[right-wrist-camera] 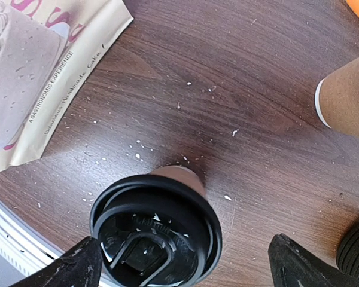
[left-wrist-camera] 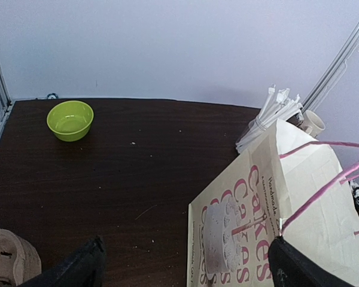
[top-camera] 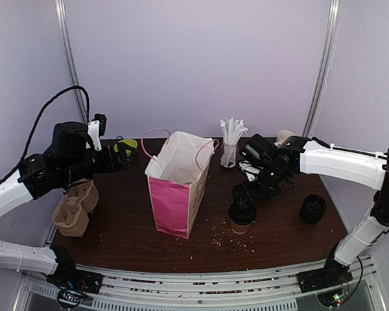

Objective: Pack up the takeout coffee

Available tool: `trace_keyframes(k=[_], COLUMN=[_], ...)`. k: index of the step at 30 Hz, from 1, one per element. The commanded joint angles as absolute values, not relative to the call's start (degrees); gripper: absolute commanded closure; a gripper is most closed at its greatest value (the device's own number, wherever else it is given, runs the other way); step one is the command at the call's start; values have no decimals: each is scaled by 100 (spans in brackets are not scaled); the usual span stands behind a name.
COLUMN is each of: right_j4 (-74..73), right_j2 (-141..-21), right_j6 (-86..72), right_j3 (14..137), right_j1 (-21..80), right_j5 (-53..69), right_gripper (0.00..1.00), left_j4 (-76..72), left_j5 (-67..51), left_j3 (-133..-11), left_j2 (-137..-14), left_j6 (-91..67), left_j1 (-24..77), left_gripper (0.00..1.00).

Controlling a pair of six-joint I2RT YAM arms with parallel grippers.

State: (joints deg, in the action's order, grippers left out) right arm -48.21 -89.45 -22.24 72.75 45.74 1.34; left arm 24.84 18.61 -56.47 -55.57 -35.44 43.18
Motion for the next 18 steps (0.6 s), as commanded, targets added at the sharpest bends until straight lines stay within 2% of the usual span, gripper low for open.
trace_keyframes(k=[1, 18], right_j4=[-5081, -4936], right_j2=[-8875, -9212], right_j6=[-2207, -2176], right_j3=[7337, 7435], right_j1=[4620, 4863], right_j5=[51, 461], right_gripper=[0, 0], left_j4=[2224, 2228], left_j5=[1795, 1816], left_j3=[-5595, -5528], left_j2=[-5534, -5461], left_j6=[-3533, -3548], left_j1=[4291, 4290], left_gripper=[2, 2])
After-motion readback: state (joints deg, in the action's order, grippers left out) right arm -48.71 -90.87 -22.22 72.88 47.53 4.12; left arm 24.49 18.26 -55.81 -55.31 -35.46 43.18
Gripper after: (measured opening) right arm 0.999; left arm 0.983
